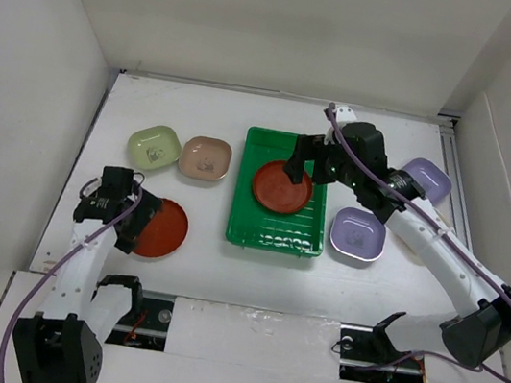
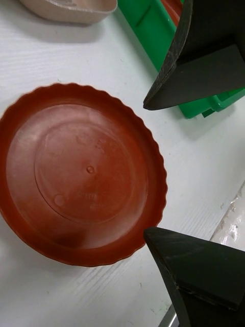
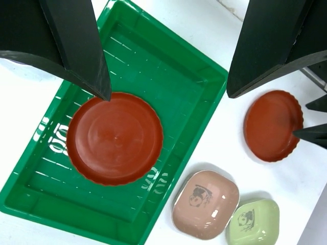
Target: Place the plates into the plastic bin on the countertop
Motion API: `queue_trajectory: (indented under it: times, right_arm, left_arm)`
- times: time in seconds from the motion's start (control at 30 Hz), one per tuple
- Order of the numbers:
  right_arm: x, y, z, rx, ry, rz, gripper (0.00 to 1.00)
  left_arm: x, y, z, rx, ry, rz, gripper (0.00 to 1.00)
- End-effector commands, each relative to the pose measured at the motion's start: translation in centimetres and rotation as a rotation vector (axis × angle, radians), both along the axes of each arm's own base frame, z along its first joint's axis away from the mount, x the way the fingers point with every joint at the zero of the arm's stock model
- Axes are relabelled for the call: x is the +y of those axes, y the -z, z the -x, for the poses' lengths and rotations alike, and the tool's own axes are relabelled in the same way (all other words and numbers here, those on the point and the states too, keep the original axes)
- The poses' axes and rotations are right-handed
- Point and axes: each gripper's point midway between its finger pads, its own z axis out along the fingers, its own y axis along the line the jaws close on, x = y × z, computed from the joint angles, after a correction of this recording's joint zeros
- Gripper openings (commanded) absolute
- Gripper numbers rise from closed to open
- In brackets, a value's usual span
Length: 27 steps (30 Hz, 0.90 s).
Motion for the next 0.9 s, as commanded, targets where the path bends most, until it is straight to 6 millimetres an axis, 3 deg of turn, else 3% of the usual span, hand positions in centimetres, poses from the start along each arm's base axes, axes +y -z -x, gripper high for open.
queue_trajectory:
  times: [0.0, 0.13, 0.3, 0.4, 0.53, 0.7, 0.73, 0.87]
  right_arm:
    - [0.1, -1.3, -0.5, -0.045, -0.025, -0.032, 1.0]
    - [0.1, -1.3, -0.7, -0.043, -0.044, -0.056, 1.0]
    - [-0.2, -0.3, -1.4, -0.025, -0.035, -0.05, 1.0]
    - [0.1, 0.4, -1.6, -0.007, -0.043, -0.044, 1.0]
    - [-0.4, 0.6, -2.3, -0.002, -0.029, -0.031, 1.0]
    - [-0.5, 0.4, -2.1, -0.002, -0.029, -0.031, 1.0]
    - [-0.5, 0.4, -2.1, -0.002, -0.029, -0.031, 1.0]
    - [-0.9, 0.2, -2.0, -0.006, -0.013, -0.024, 1.0]
  left_arm:
    - [-0.9, 1.4, 0.6, 0.038, 0.016, 0.045, 1.0]
    - [-0.6, 1.2, -0.8, 0.027, 0.069, 0.02, 0.98]
    - [-2.5, -0.8, -5.1, -0.102, 0.262, 0.068, 0.94]
    - [-3.7, -2.7, -7.7, -0.118, 0.398, -0.031, 0.96]
    - [-7.3, -4.1, -9.0, -0.031, 0.537, -0.288, 0.99]
    - [-8.3, -2.1, -9.9, 0.003, 0.578, -0.305, 0.98]
    - [-8.1, -0.7, -9.3, 0.049, 0.585, -0.309, 0.98]
    - [-8.1, 0.8, -8.8, 0.071, 0.583, -0.298, 0.93]
